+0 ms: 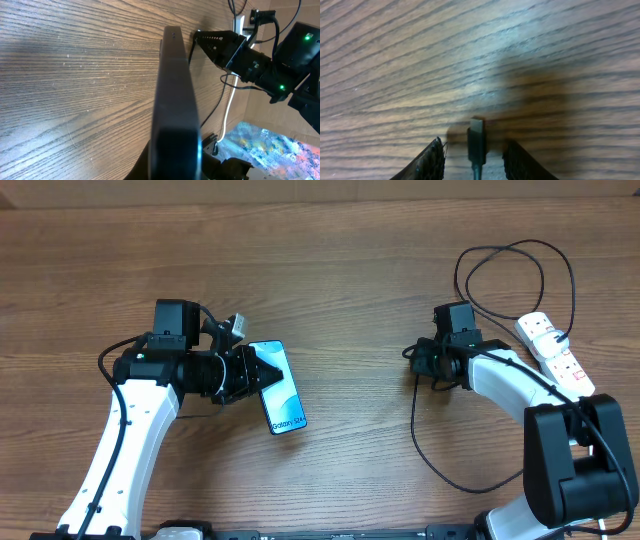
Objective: Plug charger to phone and switch on socket
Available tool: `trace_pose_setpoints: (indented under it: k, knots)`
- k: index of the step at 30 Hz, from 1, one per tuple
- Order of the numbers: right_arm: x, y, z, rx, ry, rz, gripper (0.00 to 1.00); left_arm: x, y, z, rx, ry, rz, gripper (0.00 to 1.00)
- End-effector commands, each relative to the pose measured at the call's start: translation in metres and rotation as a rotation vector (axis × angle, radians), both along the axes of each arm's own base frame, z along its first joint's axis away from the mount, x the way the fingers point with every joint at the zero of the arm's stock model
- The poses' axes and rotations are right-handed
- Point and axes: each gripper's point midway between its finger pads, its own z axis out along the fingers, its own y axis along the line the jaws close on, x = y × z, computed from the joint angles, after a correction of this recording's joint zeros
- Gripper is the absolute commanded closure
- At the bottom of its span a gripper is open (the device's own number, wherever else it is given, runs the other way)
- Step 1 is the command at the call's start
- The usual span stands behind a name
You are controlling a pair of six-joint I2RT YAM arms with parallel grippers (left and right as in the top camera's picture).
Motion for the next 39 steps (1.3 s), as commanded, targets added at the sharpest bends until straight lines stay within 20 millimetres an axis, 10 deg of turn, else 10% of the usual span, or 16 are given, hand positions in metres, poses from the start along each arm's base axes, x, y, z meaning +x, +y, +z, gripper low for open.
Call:
trace_pose_setpoints:
  k: [1, 7, 27, 32, 39]
  knots:
    - [-0.021, -0.018, -0.029, -0.082, 0.088, -0.019, 0.61, 0.0, -0.005, 0.008, -0.042, 0.0, -0.004, 0.96]
    - [-0.027, -0.012, -0.031, -0.054, 0.11, -0.005, 0.81, 0.0, -0.005, 0.008, -0.043, 0.003, -0.002, 0.96]
    - [-0.053, 0.02, -0.03, -0.008, 0.187, 0.093, 0.96, 0.003, -0.013, 0.018, -0.11, -0.025, -0.026, 0.96]
    - [-0.057, 0.061, 0.038, 0.227, 0.181, 0.285, 0.96, 0.023, -0.03, 0.053, -0.254, -0.211, -0.104, 0.96]
    - [-0.111, 0.136, 0.197, 0.769, -0.055, 0.792, 0.96, 0.033, -0.047, 0.11, -0.442, -0.512, -0.278, 0.96]
